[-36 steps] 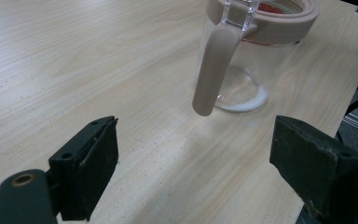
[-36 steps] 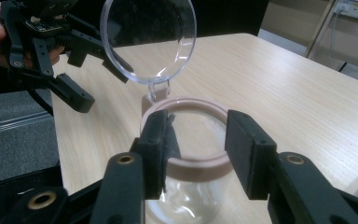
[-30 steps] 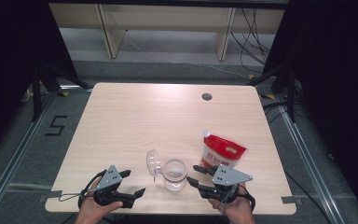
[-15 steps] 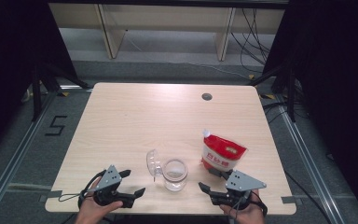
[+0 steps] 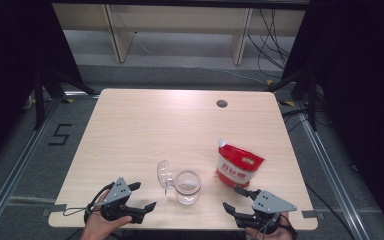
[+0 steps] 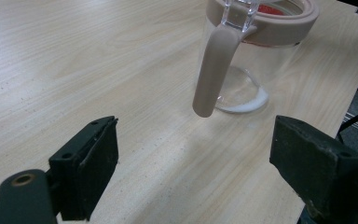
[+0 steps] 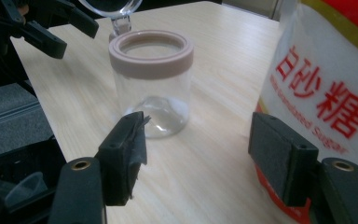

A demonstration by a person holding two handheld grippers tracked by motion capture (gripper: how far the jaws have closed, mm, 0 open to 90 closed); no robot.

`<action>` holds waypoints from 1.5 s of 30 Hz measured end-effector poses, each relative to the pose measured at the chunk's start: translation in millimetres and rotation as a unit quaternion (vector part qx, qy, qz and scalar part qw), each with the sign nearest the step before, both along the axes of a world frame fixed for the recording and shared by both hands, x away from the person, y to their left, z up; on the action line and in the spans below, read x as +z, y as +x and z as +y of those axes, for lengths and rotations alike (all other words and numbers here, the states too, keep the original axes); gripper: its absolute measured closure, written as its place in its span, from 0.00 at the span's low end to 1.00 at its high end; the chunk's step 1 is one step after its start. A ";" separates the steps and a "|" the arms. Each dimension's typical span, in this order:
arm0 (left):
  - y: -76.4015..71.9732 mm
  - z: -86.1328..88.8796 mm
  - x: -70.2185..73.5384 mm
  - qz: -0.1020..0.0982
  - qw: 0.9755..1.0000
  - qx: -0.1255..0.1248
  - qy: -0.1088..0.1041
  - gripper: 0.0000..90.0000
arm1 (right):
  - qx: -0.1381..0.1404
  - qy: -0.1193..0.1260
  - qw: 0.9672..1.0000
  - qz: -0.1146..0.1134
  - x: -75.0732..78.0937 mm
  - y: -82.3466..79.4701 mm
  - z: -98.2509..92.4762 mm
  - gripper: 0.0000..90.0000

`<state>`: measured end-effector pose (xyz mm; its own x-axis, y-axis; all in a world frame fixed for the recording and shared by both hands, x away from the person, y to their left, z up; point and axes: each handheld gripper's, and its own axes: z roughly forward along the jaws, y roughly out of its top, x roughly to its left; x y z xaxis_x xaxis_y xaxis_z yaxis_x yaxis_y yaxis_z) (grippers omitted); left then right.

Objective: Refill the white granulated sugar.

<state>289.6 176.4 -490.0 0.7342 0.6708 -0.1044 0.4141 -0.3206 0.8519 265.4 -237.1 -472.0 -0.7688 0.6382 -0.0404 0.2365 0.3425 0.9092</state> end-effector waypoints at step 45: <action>0.4 -5.7 -9.0 0.013 1.000 -0.007 -0.005 0.17 | -0.079 0.007 0.997 -0.002 -14.4 47.8 -35.6 0.22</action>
<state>290.0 170.8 -499.0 0.7400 0.6601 -0.1293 0.4313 -0.3181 0.8443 313.2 -272.7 -486.4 -0.6584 0.7520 -0.0336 0.2833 0.2890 0.9145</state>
